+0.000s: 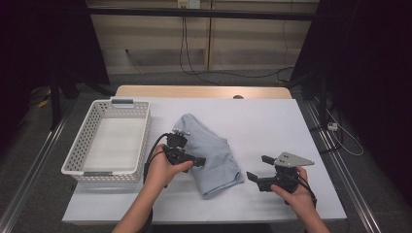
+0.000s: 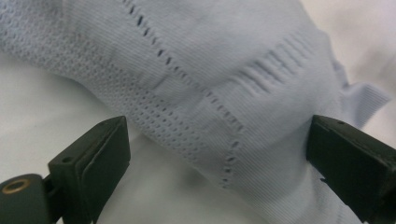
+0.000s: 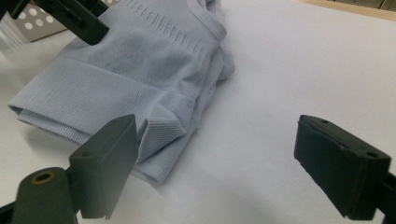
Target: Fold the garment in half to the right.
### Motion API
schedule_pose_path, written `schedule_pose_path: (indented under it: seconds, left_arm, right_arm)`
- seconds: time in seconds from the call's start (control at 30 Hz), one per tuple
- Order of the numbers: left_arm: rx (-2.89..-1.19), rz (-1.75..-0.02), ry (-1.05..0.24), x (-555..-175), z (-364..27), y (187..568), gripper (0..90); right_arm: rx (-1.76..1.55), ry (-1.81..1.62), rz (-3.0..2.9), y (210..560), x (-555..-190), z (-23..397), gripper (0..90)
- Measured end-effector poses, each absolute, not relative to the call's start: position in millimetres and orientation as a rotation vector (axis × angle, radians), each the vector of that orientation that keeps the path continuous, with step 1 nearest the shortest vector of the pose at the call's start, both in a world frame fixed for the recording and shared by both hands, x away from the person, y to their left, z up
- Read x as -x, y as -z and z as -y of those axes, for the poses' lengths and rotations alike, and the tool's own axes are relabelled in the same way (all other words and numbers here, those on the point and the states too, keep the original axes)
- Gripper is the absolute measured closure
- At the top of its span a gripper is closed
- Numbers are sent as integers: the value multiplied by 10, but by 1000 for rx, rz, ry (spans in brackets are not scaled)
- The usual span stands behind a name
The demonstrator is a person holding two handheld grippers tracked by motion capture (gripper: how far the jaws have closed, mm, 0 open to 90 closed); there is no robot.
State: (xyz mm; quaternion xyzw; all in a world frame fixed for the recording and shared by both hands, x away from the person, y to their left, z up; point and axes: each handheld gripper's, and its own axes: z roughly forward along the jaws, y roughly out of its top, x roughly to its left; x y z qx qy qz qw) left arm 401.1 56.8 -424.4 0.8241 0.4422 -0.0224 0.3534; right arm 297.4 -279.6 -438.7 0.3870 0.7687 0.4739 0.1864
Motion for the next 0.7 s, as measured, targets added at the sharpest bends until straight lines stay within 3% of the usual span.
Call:
schedule_pose_path:
  seconds: [0.7]
  left_arm:
    - [-2128, -1194, 76, -4062, -588, 4372, 208]
  right_arm:
    - [-1095, -1335, -2168, 4393, -2971, 2805, 136]
